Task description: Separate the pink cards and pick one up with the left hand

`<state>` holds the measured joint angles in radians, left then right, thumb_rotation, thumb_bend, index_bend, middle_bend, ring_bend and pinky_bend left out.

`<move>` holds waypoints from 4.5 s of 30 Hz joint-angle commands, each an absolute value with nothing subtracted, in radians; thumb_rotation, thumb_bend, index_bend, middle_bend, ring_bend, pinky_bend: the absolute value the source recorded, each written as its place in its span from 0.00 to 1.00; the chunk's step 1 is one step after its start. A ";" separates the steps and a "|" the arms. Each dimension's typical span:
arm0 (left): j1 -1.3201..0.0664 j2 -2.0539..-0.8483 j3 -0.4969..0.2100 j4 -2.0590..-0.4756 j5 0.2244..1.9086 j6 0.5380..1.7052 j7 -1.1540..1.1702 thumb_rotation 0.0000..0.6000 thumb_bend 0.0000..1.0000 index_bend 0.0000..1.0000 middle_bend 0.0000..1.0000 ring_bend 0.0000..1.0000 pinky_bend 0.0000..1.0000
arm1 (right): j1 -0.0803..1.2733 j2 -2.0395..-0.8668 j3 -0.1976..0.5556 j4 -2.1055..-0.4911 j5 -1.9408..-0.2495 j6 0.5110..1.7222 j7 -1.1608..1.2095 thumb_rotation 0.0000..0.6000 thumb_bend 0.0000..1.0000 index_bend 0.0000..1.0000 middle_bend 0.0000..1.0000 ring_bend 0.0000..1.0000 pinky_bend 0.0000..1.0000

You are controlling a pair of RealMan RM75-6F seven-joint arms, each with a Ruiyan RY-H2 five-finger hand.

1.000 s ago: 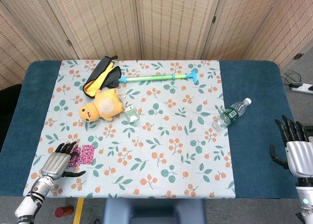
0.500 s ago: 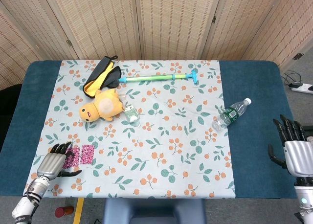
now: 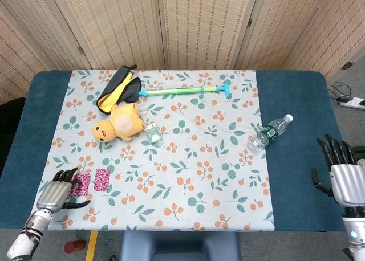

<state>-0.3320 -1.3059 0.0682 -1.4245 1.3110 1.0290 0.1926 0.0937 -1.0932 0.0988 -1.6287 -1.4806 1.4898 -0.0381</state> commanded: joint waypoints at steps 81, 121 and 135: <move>-0.515 -1.379 -0.034 -1.577 0.987 0.940 0.486 0.70 0.13 0.22 0.00 0.00 0.00 | 0.079 -1.107 0.097 -1.541 -1.459 1.481 0.056 0.80 0.55 0.00 0.00 0.00 0.00; -0.494 -1.390 -0.013 -1.521 1.093 1.018 0.407 0.99 0.13 0.36 0.00 0.00 0.00 | 0.077 -1.101 0.102 -1.561 -1.449 1.478 0.033 0.80 0.55 0.00 0.00 0.00 0.00; -0.416 -1.257 -0.021 -1.547 1.051 1.062 0.294 1.00 0.13 0.36 0.00 0.00 0.00 | 0.086 -1.103 0.104 -1.559 -1.455 1.471 0.036 0.80 0.55 0.00 0.00 0.00 0.00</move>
